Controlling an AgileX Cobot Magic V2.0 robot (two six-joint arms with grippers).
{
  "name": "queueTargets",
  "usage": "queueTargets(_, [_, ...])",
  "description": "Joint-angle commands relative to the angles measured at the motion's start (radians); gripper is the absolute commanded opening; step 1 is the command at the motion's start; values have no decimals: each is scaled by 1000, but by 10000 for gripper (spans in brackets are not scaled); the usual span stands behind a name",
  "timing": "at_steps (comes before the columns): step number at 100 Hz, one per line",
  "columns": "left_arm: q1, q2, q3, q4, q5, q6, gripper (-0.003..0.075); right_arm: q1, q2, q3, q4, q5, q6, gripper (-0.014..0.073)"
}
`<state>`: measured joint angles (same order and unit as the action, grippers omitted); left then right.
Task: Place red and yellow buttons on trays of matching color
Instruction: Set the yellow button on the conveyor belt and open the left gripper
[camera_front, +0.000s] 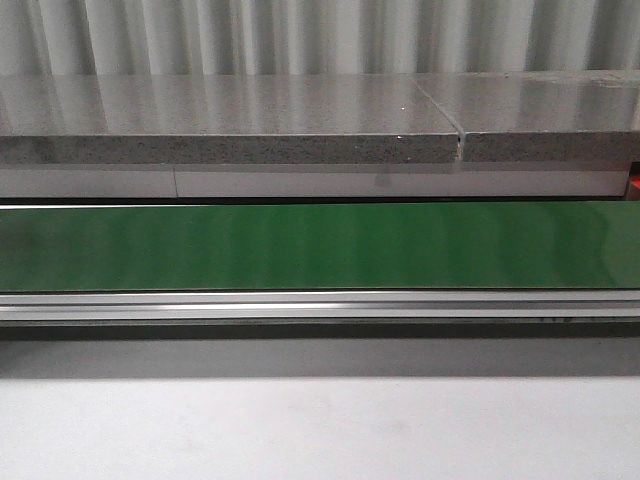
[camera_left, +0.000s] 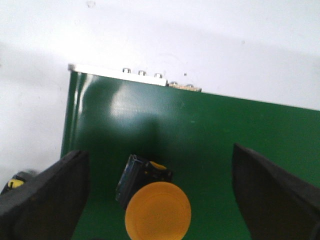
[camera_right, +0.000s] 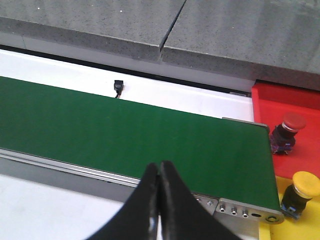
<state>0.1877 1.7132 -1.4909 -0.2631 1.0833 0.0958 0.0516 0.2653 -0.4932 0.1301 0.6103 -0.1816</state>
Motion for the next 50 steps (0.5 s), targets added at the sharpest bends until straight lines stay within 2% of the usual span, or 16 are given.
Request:
queueTargets(1, [21,-57,-53,-29,-48,-13,567,3,8,-24,7,-67,-8,-65])
queueTargets(28, [136,-46,-83,97,-43,-86,566,3,8,-24,7,-67,-8,-65])
queueTargets(50, [210,34,-84,122,-30,-102,566,3,8,-24,7,-67,-8,-65])
